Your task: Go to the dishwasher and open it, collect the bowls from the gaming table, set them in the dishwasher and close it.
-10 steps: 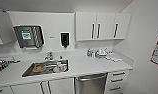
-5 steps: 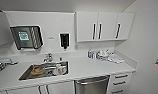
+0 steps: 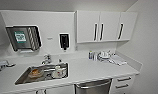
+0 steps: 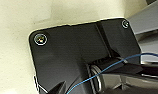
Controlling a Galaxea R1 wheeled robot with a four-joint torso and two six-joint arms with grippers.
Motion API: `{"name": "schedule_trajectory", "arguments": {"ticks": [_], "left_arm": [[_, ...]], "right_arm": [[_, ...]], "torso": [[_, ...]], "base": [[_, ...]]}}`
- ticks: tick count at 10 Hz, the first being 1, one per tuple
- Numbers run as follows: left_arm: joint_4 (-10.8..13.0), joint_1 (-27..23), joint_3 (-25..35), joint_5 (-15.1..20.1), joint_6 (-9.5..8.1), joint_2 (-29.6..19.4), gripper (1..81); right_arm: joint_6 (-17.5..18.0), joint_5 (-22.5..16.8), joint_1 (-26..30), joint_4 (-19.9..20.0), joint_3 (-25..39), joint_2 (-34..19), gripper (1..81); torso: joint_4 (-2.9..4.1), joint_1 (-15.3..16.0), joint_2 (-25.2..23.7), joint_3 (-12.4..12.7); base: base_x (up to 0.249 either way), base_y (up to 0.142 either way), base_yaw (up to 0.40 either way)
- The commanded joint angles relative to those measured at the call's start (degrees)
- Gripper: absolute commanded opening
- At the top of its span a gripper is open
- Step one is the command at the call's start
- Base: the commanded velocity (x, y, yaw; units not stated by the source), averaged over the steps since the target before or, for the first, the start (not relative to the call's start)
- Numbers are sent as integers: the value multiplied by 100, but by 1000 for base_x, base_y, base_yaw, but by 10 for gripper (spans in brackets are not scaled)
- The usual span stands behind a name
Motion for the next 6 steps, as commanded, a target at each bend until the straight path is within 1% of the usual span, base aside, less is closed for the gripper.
{"name": "schedule_trajectory", "arguments": {"ticks": [1,6], "left_arm": [[11,-293,27,290,58,-58,811],[3,-301,18,290,58,-41,811]], "right_arm": [[-13,-266,289,-58,59,-71,811],[-13,-257,280,-58,103,-53,811]], "torso": [[0,5,0,0],[0,5,0,0]], "base": [[134,0,0],[134,0,0]]}}
